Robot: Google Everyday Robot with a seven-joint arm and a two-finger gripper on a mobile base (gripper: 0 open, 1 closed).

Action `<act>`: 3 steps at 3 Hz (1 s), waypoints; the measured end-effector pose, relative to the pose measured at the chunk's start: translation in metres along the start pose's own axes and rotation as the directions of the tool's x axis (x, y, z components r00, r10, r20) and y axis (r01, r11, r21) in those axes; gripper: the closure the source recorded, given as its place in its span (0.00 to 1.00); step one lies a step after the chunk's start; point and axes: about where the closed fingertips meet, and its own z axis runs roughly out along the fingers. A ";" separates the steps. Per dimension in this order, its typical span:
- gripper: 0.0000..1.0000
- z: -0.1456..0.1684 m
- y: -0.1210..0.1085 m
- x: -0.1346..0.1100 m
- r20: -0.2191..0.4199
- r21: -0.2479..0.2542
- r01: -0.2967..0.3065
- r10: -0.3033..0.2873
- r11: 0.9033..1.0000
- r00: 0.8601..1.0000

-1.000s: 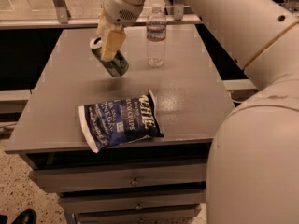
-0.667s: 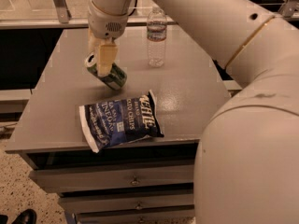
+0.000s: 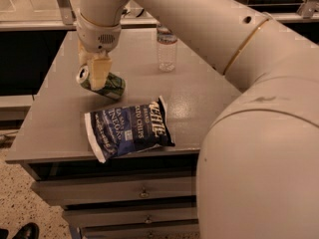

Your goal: Knock green can over

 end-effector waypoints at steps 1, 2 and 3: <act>0.01 0.006 -0.001 -0.010 0.056 -0.014 0.006 -0.005 1.000 0.998; 0.00 0.017 -0.003 -0.015 0.144 -0.053 -0.015 0.022 0.998 0.989; 0.00 0.020 -0.003 -0.013 0.171 -0.064 -0.029 0.040 0.998 0.984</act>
Offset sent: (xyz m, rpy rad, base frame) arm -0.0096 0.0250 -0.0114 0.1142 0.1497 0.0481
